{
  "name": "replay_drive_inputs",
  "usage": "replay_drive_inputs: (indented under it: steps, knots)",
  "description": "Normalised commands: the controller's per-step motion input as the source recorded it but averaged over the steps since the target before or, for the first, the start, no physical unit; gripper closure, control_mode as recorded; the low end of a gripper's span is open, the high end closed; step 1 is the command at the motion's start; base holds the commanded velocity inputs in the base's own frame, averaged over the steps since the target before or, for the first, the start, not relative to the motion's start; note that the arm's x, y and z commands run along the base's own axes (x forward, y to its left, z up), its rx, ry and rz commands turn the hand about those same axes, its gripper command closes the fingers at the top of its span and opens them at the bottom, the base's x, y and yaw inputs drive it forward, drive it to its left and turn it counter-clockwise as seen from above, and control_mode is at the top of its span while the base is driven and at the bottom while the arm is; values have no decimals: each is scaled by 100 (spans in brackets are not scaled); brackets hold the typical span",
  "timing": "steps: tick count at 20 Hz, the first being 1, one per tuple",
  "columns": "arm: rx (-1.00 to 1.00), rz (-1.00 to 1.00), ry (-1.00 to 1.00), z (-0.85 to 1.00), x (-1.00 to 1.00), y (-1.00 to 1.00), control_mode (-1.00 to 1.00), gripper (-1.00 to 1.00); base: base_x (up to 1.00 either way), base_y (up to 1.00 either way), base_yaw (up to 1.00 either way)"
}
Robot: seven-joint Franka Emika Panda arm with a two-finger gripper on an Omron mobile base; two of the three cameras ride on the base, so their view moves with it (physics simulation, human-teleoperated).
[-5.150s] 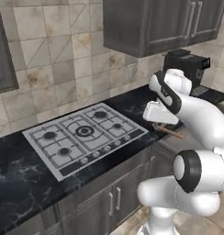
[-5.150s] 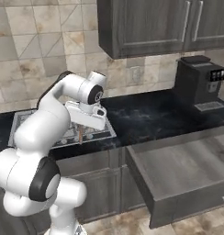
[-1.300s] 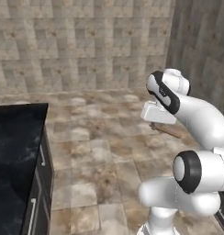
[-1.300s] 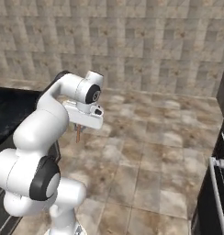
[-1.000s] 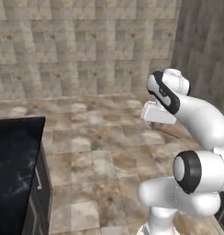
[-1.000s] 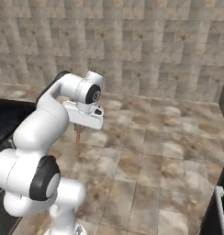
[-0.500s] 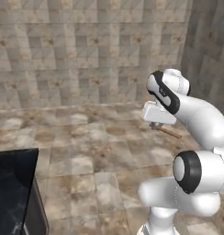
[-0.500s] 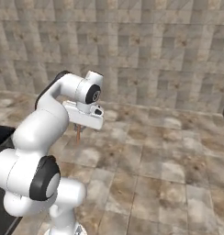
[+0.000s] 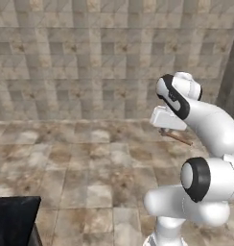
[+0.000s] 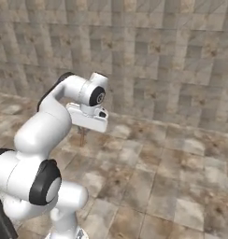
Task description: Take a straw from the drawer in front and place it inside the glass cup on the dining counter.
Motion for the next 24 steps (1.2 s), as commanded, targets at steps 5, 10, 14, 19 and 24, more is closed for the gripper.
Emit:
replay_drive_inputs:
  steps: [5,10,14,19,24]
  knots:
    - [0,0,0,0,0,0,100,100,100,0,51]
    - [0,0,0,0,0,0,100,100,100,0,59]
    - [0,0,0,0,0,0,100,100,100,0,59]
    - [0,0,0,0,0,0,100,100,100,0,62]
    - [0,0,0,0,0,0,100,100,100,0,63]
